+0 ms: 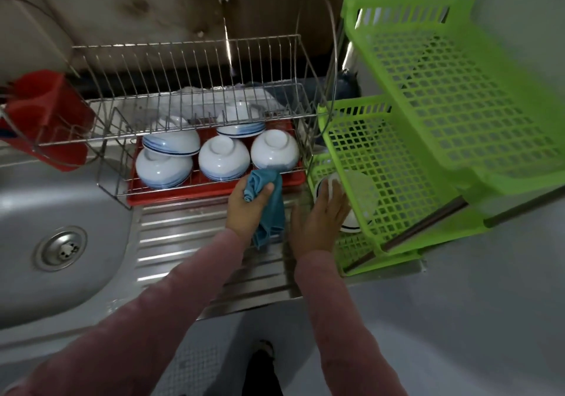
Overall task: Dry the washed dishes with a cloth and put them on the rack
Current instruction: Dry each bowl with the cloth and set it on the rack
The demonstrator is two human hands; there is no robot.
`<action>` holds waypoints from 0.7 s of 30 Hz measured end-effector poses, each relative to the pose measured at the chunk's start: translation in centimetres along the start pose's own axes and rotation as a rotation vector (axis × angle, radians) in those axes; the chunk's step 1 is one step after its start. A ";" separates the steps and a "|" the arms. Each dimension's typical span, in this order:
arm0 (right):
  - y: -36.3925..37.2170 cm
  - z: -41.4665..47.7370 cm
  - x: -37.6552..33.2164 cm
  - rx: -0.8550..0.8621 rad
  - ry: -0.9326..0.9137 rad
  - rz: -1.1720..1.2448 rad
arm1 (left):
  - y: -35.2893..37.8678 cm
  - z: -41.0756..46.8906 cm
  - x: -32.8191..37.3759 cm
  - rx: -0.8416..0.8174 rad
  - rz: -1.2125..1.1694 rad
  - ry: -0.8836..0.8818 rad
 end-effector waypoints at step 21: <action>5.6 -21.2 -25.7 -0.685 -0.062 0.525 | -35.1 -9.8 5.5 0.459 -0.101 0.090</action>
Point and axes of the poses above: each hand's wrist, its own z-axis towards the middle knuckle, its own y-axis out of the palm, x = y × z, the point moved 1 cm from there along z, towards the middle knuckle, and after that the axes turned 7 degrees about x, right-handed, at the moved point
